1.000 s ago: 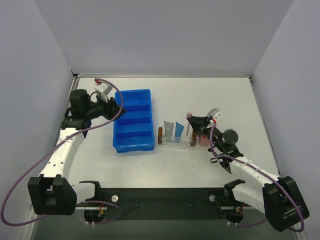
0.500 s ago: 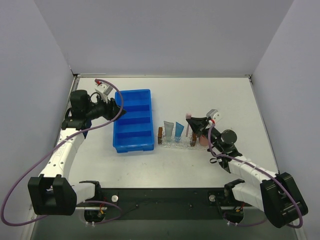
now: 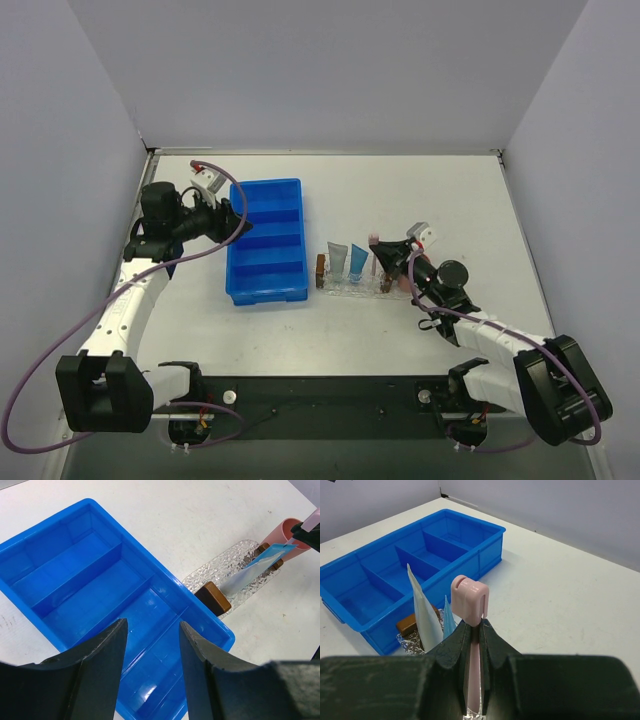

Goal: Prepare toiletry sets of a toothbrush and toothpaste on the tray

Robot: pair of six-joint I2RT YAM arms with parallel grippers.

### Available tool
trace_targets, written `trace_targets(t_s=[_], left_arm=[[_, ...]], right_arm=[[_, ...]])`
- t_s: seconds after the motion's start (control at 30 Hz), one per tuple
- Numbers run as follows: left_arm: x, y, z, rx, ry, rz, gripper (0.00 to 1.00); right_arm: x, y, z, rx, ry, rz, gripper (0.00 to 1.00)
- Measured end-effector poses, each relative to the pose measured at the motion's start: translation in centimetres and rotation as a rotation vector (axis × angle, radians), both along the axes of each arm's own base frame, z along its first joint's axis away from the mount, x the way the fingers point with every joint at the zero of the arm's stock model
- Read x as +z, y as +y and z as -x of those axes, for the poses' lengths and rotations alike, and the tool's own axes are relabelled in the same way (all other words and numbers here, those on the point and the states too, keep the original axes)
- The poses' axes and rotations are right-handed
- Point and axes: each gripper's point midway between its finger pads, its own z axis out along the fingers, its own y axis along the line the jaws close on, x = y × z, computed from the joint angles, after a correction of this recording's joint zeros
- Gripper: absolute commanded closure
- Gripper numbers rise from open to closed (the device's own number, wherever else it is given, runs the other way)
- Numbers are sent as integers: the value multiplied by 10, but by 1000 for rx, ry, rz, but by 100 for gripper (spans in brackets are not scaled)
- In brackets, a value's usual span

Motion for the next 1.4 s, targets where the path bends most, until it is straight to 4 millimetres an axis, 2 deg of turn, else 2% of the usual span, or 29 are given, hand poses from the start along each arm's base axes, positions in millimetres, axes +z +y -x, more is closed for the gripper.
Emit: trace_targets(t_s=[0.47, 1.4], left_arm=[[1, 0, 0, -5, -12, -9, 45], [-1, 1, 1, -18, -27, -26, 45]], right_arm=[[-17, 4, 0, 13, 32, 30, 100], [-20, 2, -8, -16, 48, 20, 100]])
